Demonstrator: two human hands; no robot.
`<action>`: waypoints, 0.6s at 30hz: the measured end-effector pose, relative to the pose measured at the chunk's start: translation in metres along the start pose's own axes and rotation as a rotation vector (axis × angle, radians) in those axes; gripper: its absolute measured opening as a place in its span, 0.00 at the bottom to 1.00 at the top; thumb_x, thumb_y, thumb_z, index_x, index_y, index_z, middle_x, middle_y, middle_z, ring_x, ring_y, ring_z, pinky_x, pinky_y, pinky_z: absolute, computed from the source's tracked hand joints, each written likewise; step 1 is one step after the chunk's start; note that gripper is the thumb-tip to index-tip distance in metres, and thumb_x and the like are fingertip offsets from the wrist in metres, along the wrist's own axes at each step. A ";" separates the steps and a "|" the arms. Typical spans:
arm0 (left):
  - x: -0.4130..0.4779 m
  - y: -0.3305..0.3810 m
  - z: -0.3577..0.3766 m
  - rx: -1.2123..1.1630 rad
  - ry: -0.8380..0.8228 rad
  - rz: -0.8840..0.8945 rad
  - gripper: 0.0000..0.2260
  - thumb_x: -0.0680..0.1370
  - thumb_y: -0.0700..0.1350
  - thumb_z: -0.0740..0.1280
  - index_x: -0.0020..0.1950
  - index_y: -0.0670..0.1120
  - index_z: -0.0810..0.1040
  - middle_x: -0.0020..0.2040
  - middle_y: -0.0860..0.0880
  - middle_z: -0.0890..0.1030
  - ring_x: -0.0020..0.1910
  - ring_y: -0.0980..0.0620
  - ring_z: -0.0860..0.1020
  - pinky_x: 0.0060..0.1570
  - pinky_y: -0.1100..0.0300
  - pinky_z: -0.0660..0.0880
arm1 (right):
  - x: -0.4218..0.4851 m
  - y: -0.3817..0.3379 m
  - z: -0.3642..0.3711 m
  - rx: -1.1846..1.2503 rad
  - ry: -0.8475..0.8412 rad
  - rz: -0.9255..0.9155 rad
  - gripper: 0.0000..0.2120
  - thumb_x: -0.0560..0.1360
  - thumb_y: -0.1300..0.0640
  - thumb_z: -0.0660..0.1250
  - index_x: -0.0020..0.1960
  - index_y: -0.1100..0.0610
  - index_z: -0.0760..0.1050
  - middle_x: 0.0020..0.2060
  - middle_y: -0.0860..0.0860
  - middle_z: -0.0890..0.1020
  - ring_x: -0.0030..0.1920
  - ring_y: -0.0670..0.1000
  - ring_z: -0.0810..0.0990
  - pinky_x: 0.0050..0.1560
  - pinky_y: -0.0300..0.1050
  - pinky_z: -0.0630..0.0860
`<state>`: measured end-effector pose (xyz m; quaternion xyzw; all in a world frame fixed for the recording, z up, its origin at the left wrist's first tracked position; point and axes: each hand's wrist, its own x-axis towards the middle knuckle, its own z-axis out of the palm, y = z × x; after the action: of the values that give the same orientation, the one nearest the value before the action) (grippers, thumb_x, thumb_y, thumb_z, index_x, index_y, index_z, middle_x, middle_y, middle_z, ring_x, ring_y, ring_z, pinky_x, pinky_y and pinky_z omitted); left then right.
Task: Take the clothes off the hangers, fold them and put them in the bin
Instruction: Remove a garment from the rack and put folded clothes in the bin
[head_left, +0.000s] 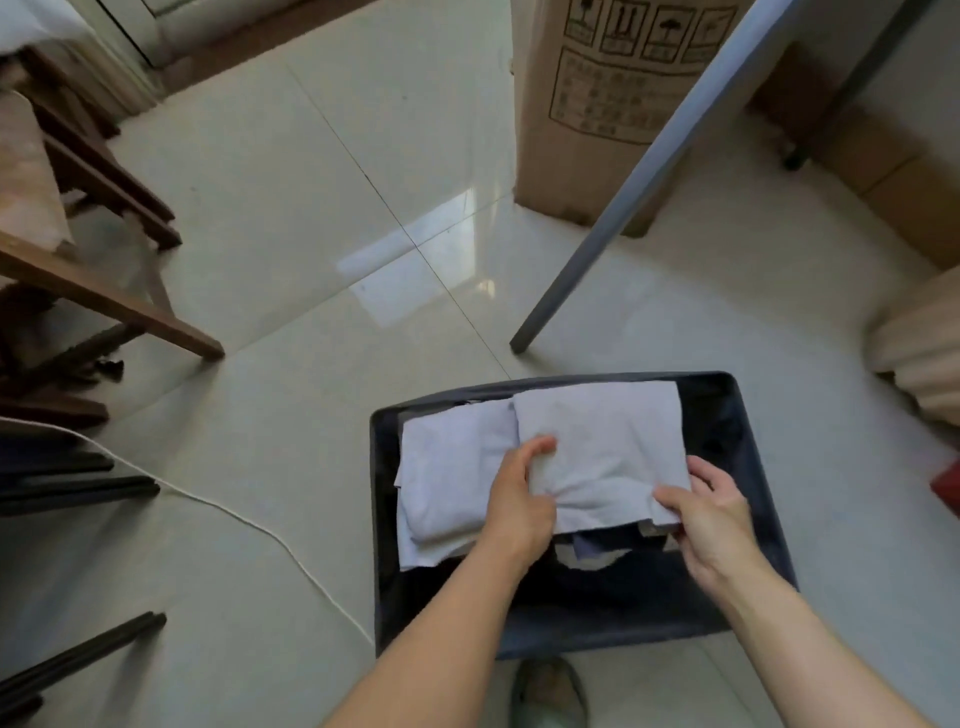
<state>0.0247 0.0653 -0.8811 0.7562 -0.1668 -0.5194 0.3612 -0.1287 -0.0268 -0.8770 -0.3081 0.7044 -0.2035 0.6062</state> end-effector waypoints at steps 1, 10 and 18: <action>0.006 -0.007 0.007 0.067 -0.005 -0.031 0.30 0.73 0.26 0.56 0.69 0.51 0.72 0.68 0.55 0.70 0.65 0.56 0.70 0.62 0.75 0.61 | 0.006 0.005 0.002 -0.081 0.005 0.003 0.27 0.73 0.75 0.63 0.70 0.63 0.65 0.57 0.58 0.80 0.52 0.57 0.80 0.41 0.47 0.77; 0.022 -0.008 0.017 0.301 -0.170 -0.163 0.29 0.76 0.32 0.62 0.76 0.49 0.63 0.73 0.46 0.64 0.70 0.45 0.68 0.67 0.60 0.68 | 0.017 0.015 -0.010 -0.355 0.095 0.038 0.26 0.73 0.65 0.69 0.69 0.62 0.65 0.59 0.59 0.77 0.52 0.56 0.77 0.53 0.51 0.75; -0.039 0.055 -0.001 0.193 -0.150 -0.244 0.19 0.80 0.40 0.64 0.71 0.49 0.69 0.66 0.51 0.69 0.51 0.54 0.76 0.49 0.65 0.74 | -0.046 -0.017 -0.023 -0.435 0.115 0.087 0.24 0.75 0.59 0.68 0.69 0.64 0.67 0.60 0.60 0.76 0.60 0.61 0.75 0.57 0.50 0.71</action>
<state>0.0168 0.0522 -0.8153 0.7612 -0.1492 -0.5959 0.2079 -0.1442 -0.0097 -0.8285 -0.3885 0.7779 -0.0378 0.4925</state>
